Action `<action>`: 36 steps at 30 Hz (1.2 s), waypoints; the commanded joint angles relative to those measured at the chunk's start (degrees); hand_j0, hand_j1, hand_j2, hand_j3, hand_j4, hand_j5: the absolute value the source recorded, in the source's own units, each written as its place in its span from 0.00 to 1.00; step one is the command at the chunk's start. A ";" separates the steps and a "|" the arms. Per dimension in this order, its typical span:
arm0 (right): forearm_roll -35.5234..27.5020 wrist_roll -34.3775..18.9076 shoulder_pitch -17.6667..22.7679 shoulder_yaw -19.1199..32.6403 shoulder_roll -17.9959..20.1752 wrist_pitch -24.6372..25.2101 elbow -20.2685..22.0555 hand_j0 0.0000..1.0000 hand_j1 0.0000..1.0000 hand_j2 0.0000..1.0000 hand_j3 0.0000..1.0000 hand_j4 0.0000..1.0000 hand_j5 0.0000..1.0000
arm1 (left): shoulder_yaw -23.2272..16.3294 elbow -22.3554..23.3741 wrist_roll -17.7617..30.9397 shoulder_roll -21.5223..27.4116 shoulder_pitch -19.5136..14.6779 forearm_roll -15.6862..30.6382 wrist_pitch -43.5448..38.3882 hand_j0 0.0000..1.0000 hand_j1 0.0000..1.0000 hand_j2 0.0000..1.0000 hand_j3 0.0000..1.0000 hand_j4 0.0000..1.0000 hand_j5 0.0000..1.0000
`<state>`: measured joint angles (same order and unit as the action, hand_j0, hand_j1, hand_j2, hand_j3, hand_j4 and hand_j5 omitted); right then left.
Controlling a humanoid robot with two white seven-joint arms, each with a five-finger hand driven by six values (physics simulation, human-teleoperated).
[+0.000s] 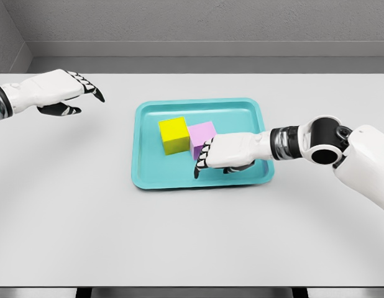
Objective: Push two cubes
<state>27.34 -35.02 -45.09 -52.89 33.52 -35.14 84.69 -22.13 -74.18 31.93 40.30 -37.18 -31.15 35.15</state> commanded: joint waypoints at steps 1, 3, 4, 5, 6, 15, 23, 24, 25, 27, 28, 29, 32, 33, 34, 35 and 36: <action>-0.27 0.02 0.00 -0.02 -0.38 0.14 -0.93 0.73 0.73 0.73 0.73 0.73 0.73 | 0.25 0.00 -0.03 0.05 0.00 0.30 -0.15 0.69 0.69 0.69 0.69 0.69 0.69; -0.18 0.02 -0.18 -0.02 -1.44 0.14 -2.16 0.73 0.73 0.73 0.73 0.73 0.73 | 0.25 0.00 -0.03 0.13 0.00 0.30 -0.15 0.69 0.69 0.69 0.69 0.69 0.69; -0.18 0.02 -0.18 -0.02 -1.79 0.14 -2.42 0.73 0.73 0.73 0.73 0.73 0.73 | 0.25 0.00 -0.03 0.13 0.00 0.30 -0.15 0.69 0.69 0.69 0.69 0.69 0.69; -0.18 0.02 -0.26 -0.02 -1.79 0.14 -2.77 0.73 0.73 0.73 0.73 0.73 0.73 | 0.25 0.00 -0.03 0.05 0.00 0.30 -0.15 0.69 0.69 0.69 0.69 0.69 0.69; -0.18 0.02 -0.35 -0.02 -1.88 0.14 -3.21 0.73 0.73 0.73 0.73 0.73 0.73 | 0.25 0.00 0.06 0.05 0.00 0.30 -0.15 0.69 0.69 0.69 0.69 0.69 0.69; -0.09 0.02 -1.32 -0.02 -3.02 0.14 -3.83 0.73 0.73 0.73 0.73 0.73 0.73 | 0.33 0.00 -0.03 0.05 0.00 0.30 -0.15 0.69 0.69 0.69 0.69 0.69 0.69; 0.00 0.02 -1.76 -0.37 -3.55 0.14 -3.74 0.73 0.73 0.73 0.73 0.73 0.73 | 0.60 0.00 -0.03 0.05 0.00 0.30 -0.15 0.69 0.69 0.69 0.69 0.69 0.69; 0.00 0.02 -1.76 -0.37 -3.55 0.14 -3.74 0.73 0.73 0.73 0.73 0.73 0.73 | 0.60 0.00 -0.03 0.05 0.00 0.30 -0.15 0.69 0.69 0.69 0.69 0.69 0.69; 0.00 0.02 -1.85 -0.37 -3.55 0.14 -3.74 0.73 0.73 0.73 0.73 0.73 0.73 | 0.60 0.00 -0.03 0.05 0.00 0.30 -0.15 0.69 0.69 0.69 0.69 0.69 0.69; 0.08 0.02 -1.93 -0.37 -3.99 0.14 -3.83 0.73 0.73 0.73 0.73 0.73 0.73 | 0.60 0.00 -0.03 0.05 0.00 0.30 -0.15 0.69 0.69 0.69 0.69 0.69 0.69; 0.09 0.02 -1.93 -0.37 -3.99 0.14 -3.83 0.73 0.73 0.73 0.73 0.73 0.73 | 0.60 0.00 -0.03 0.05 0.00 0.30 -0.15 0.69 0.69 0.69 0.69 0.69 0.69; 0.09 0.02 -2.29 -0.46 -4.43 0.14 -3.83 0.73 0.73 0.73 0.73 0.73 0.73 | 0.60 0.00 -0.03 0.05 0.00 0.30 -0.15 0.69 0.69 0.69 0.69 0.69 0.69; 0.09 0.02 -2.29 -0.46 -4.51 0.14 -3.83 0.73 0.73 0.73 0.73 0.73 0.73 | 0.69 0.00 -0.03 0.05 0.00 0.30 -0.15 0.69 0.69 0.69 0.69 0.69 0.69; 0.09 0.02 -2.29 -0.46 -4.60 0.14 -3.83 0.73 0.73 0.73 0.73 0.73 0.73 | 0.77 0.00 -0.03 0.05 0.00 0.30 -0.15 0.69 0.69 0.69 0.69 0.69 0.69; 0.09 0.02 -2.29 -0.46 -4.69 0.14 -3.83 0.73 0.73 0.73 0.73 0.73 0.73 | 0.86 0.00 -0.03 0.13 0.00 0.30 -0.15 0.69 0.69 0.69 0.69 0.69 0.69; 0.17 0.02 -2.37 -0.46 -4.78 0.14 -4.00 0.73 0.73 0.73 0.73 0.73 0.73 | 0.95 0.00 -0.03 0.13 0.00 0.30 -0.15 0.69 0.69 0.69 0.69 0.69 0.69; 0.17 0.02 -2.37 -0.46 -4.78 0.14 -4.62 0.73 0.73 0.73 0.73 0.73 0.73 | 0.95 0.00 -0.03 0.05 0.00 0.30 -0.15 0.69 0.69 0.69 0.69 0.69 0.69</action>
<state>27.70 -35.02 -47.46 -53.39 28.85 -35.14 80.52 -21.31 -74.18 31.93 40.30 -37.18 -31.15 35.15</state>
